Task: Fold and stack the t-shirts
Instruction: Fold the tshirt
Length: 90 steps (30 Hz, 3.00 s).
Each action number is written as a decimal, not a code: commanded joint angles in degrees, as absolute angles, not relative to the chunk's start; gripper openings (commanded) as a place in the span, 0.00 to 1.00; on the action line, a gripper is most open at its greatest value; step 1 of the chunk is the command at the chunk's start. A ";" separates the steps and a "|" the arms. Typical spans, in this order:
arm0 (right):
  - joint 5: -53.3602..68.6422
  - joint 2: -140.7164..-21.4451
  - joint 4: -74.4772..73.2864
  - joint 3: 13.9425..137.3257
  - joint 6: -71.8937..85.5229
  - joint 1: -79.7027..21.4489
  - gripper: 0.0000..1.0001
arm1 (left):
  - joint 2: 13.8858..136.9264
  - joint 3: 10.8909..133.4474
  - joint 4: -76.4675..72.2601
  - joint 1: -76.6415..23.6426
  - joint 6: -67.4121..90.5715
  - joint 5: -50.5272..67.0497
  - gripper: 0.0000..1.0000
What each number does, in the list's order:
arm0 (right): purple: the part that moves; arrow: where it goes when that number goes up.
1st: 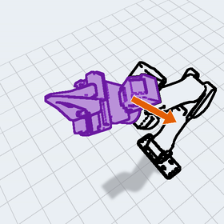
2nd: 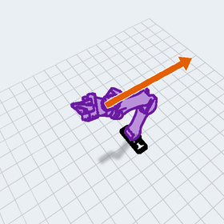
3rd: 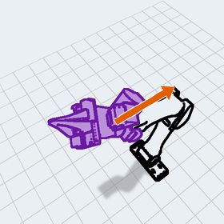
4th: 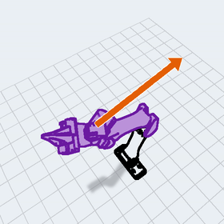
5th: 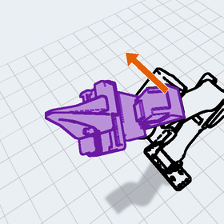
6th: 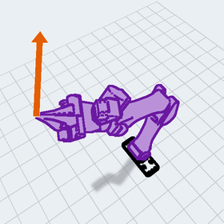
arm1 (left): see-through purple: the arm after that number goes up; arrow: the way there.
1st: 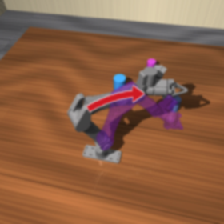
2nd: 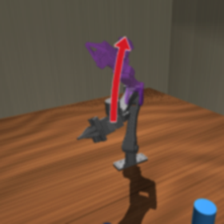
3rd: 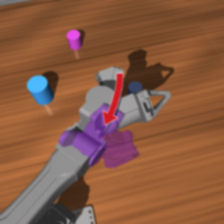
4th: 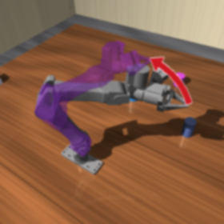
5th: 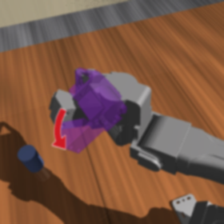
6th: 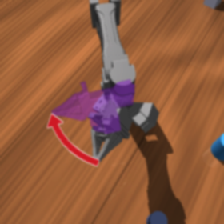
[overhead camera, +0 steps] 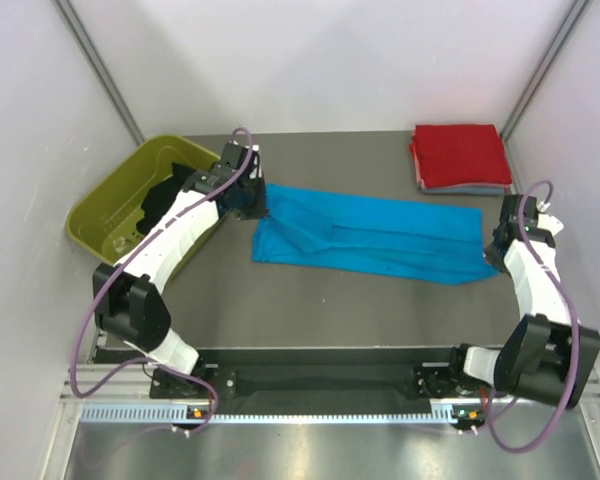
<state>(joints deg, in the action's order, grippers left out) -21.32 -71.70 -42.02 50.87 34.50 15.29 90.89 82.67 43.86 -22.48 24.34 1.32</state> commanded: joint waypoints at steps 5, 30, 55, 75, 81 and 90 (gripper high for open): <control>-23.55 -63.29 -45.09 48.08 35.60 15.82 0.00 | 84.73 79.64 42.89 -22.68 24.78 1.67 0.00; -16.44 -83.84 -29.10 55.28 25.05 14.50 0.01 | 106.78 95.61 45.70 -22.59 24.43 -5.80 0.00; -17.31 -98.26 -29.18 66.01 24.08 12.92 0.02 | 118.04 106.61 48.69 -21.09 23.03 -8.17 0.00; -17.75 -101.51 -27.95 67.59 24.87 12.57 0.04 | 121.38 108.37 49.49 -20.83 22.85 -11.34 0.00; -17.93 -102.39 -27.77 68.11 24.70 12.57 0.04 | 122.95 110.47 50.27 -20.83 22.67 -11.60 0.00; -17.67 -103.53 -27.42 68.73 24.96 12.57 0.04 | 123.49 111.09 50.54 -20.74 22.41 -12.04 0.00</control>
